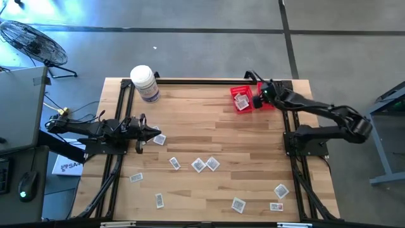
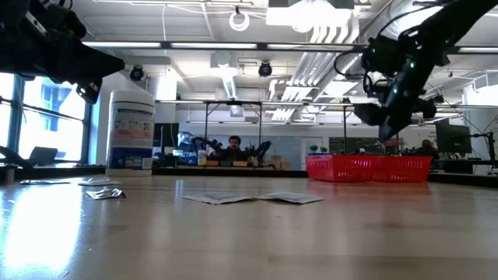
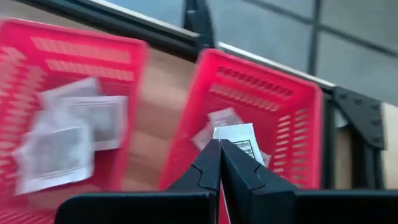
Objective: Pick & Place First Aid Supplies
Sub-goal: Put the ointment pack into the right red bin, then move the towelette pack into the left red bin
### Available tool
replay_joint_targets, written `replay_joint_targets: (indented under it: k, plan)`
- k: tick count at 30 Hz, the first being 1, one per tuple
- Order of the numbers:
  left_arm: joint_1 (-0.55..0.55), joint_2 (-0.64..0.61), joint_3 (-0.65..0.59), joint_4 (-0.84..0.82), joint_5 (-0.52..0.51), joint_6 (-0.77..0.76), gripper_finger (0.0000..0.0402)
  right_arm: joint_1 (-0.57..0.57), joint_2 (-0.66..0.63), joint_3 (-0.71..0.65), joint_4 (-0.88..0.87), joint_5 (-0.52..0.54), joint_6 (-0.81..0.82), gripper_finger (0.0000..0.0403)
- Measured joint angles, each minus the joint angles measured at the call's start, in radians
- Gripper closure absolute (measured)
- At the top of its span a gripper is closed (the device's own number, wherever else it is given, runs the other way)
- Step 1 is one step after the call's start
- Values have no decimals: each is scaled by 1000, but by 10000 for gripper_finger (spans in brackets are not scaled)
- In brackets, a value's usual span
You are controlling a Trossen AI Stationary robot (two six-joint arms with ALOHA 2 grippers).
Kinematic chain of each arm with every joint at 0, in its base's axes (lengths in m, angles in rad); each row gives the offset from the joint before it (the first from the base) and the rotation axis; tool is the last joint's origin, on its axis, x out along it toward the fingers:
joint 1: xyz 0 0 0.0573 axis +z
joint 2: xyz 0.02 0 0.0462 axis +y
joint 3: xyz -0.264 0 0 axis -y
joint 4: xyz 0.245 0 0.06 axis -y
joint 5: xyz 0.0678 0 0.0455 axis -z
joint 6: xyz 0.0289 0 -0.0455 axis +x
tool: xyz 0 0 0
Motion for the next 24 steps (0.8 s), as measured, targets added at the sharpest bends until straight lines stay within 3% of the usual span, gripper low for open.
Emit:
replay_joint_targets:
  k: [5, 16, 20, 24]
  plan:
    - [0, 0, 0, 0, -2, 0, 401, -3, 28, -65, 100, 88, -65, 397]
    - [0, 0, 0, -14, -1, 0, 401, -74, 94, -70, 178, 29, -137, 363]
    - [0, 0, 0, -14, -1, 0, 401, -47, 43, -14, 70, -22, -185, 353]
    - [0, 0, 0, -13, -1, 0, 401, 61, -35, 86, -156, -122, -195, 355]
